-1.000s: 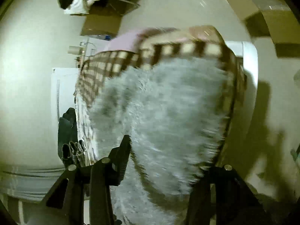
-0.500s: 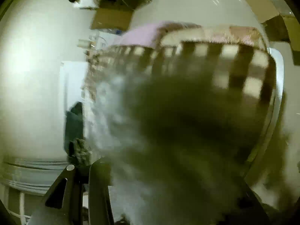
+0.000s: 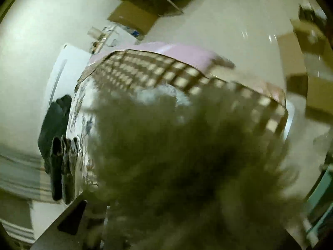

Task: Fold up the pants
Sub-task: 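Release the pants with the right gripper and move both tools back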

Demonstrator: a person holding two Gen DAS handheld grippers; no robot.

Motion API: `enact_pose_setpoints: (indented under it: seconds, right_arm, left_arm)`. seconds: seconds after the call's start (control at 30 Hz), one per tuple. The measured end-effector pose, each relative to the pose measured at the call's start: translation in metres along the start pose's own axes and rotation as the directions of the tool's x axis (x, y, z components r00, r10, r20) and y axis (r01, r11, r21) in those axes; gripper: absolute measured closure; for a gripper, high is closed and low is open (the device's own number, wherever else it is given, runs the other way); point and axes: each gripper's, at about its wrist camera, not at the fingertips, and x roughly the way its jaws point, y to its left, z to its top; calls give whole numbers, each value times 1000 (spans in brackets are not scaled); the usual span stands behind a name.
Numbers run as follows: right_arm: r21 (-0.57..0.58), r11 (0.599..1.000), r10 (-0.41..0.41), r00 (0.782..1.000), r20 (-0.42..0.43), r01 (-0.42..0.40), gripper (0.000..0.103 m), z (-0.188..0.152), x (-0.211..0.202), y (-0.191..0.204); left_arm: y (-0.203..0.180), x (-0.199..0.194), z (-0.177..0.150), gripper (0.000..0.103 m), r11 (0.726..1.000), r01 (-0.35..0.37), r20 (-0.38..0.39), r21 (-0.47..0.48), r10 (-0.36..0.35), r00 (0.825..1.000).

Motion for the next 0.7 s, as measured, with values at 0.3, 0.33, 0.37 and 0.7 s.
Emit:
enact_pose_setpoints:
  seconds: [0.3, 0.33, 0.37, 0.7]
  right_arm:
    - [-327, 944, -35, 999, 34, 44, 82, -110, -60, 137]
    - [-373, 926, -45, 999, 28, 52, 82, -131, -60, 157]
    - [-407, 912, -49, 999, 21, 53, 82, -150, -62, 173]
    - [-833, 554, -154, 985, -76, 23, 82, -407, 23, 281]
  left_arm:
    - [150, -100, -6, 0, 977, -6, 120, -214, 32, 992]
    - [162, -109, -9, 0, 972, -14, 128, -236, 45, 991]
    - [176, -116, -15, 0, 967, -21, 136, -255, 58, 989]
    - [337, -163, -67, 0, 873, -105, 140, -477, 193, 971]
